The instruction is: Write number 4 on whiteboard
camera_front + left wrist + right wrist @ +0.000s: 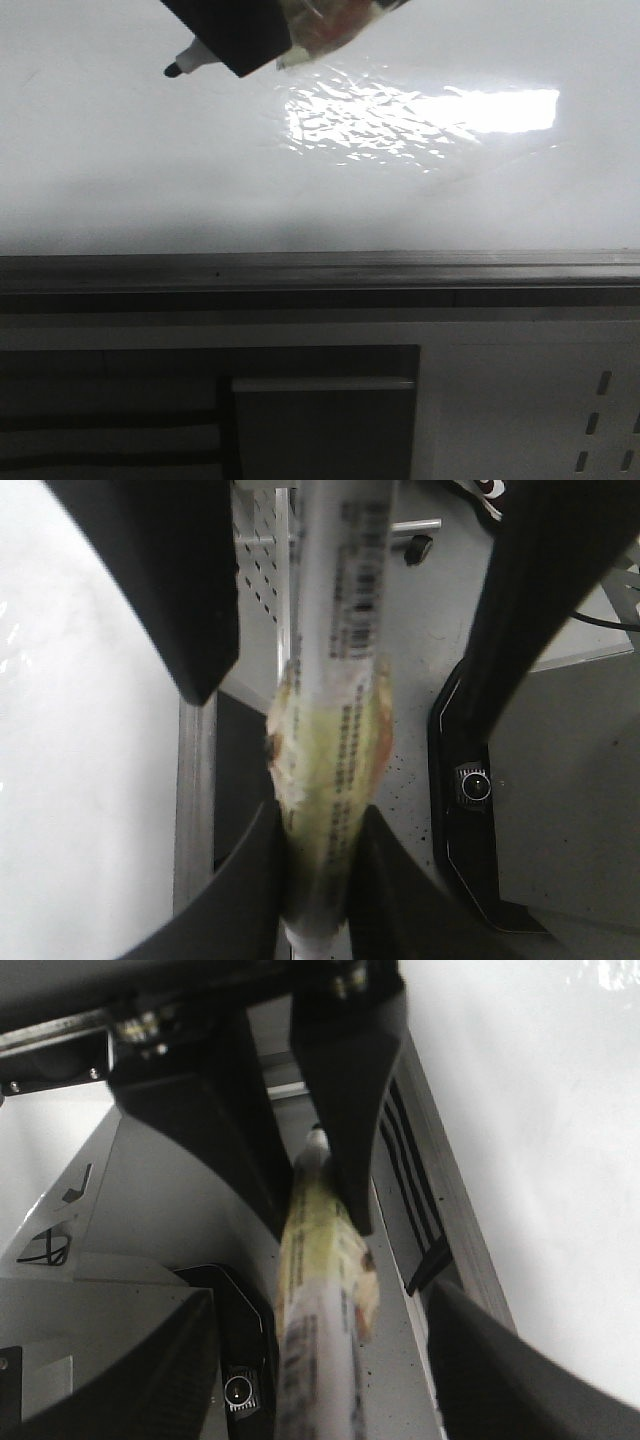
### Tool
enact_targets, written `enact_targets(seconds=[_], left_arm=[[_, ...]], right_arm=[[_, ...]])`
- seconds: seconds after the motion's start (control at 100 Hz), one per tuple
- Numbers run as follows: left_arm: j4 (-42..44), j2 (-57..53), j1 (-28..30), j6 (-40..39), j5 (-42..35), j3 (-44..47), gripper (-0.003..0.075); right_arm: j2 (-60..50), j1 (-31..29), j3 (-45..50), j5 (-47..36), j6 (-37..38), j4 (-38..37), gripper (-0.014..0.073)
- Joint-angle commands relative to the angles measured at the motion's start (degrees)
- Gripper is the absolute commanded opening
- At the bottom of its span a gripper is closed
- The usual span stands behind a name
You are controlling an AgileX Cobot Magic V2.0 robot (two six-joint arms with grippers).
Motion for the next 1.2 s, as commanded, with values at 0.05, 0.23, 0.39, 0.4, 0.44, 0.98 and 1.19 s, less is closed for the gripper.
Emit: enact_targets(seconds=[0.05,0.23,0.39,0.4,0.44,0.98,1.19], left_arm=[[-0.5,-1.4,-0.5,0.1,-1.9,-1.9,-0.002],[-0.5,-1.4,-0.5,0.1,-2.0,-1.9,-0.002],[-0.1,-1.4,-0.5,0.1,-2.0,-1.9,-0.002],[0.1,-1.4,-0.5,0.1,-2.0,-1.9,-0.002],[0.2,-1.4,-0.5,0.1,-2.0,-1.9,-0.002],[1.5,-1.5,0.5,-0.4,-3.3,-1.9,0.0287],[0.1,-4.7,7.8,-5.1,-6.8,-1.1,0.0342]], right_arm=[[-0.9,0.3,-1.9,-2.4,-0.9,1.8,0.0393],[-0.9,0.3,-1.9,-2.3,-0.9,1.8,0.0241],[-0.9,0.3,-1.9,-2.3,-0.9,1.7,0.0141],[-0.9,0.3,-1.9,-2.3,-0.9,1.7,0.0139],[-0.9,0.3,-1.9,-2.3,-0.9,1.7,0.0123],[-1.2,0.3,-1.9,-2.4,-0.2,-0.3,-0.0053],[-5.0,0.1,-1.9,-6.0,12.2,-10.9,-0.0053]])
